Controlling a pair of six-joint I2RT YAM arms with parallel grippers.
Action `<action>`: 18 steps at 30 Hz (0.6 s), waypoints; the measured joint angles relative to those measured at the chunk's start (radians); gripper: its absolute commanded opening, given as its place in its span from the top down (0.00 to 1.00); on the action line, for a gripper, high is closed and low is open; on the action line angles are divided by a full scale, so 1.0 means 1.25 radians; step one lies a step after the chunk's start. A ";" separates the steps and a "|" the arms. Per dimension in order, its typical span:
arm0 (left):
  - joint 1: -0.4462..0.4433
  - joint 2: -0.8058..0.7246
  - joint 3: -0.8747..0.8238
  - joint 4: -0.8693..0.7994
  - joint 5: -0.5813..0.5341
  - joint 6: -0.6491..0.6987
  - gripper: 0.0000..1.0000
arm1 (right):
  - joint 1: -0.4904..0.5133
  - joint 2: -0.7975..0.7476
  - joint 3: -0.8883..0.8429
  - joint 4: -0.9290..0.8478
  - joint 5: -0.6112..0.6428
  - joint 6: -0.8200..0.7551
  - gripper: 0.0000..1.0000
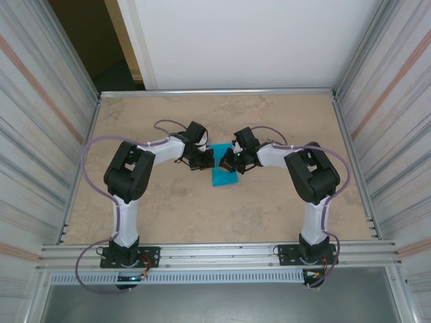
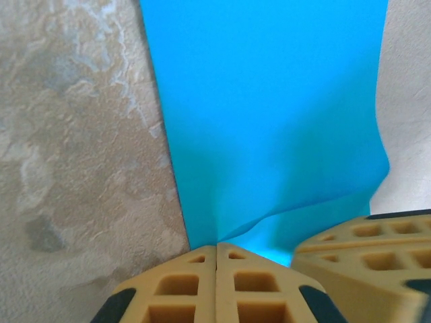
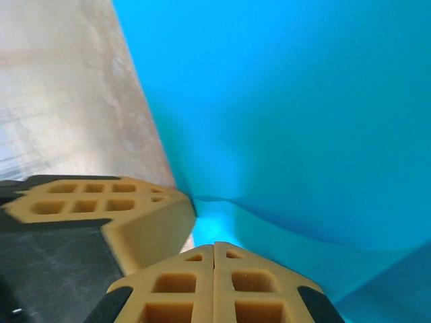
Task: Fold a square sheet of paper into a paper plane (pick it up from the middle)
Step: Fold the triangle a second time at the center of the table.
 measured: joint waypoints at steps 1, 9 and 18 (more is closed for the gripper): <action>0.000 0.003 0.006 -0.006 0.001 0.007 0.98 | -0.004 -0.003 0.000 0.002 0.000 -0.002 1.00; 0.000 0.033 0.060 -0.052 0.002 0.066 0.99 | -0.018 -0.001 -0.014 0.005 0.002 -0.018 1.00; 0.001 0.041 0.071 -0.061 0.003 0.082 0.99 | -0.033 0.000 -0.072 0.063 -0.012 -0.020 1.00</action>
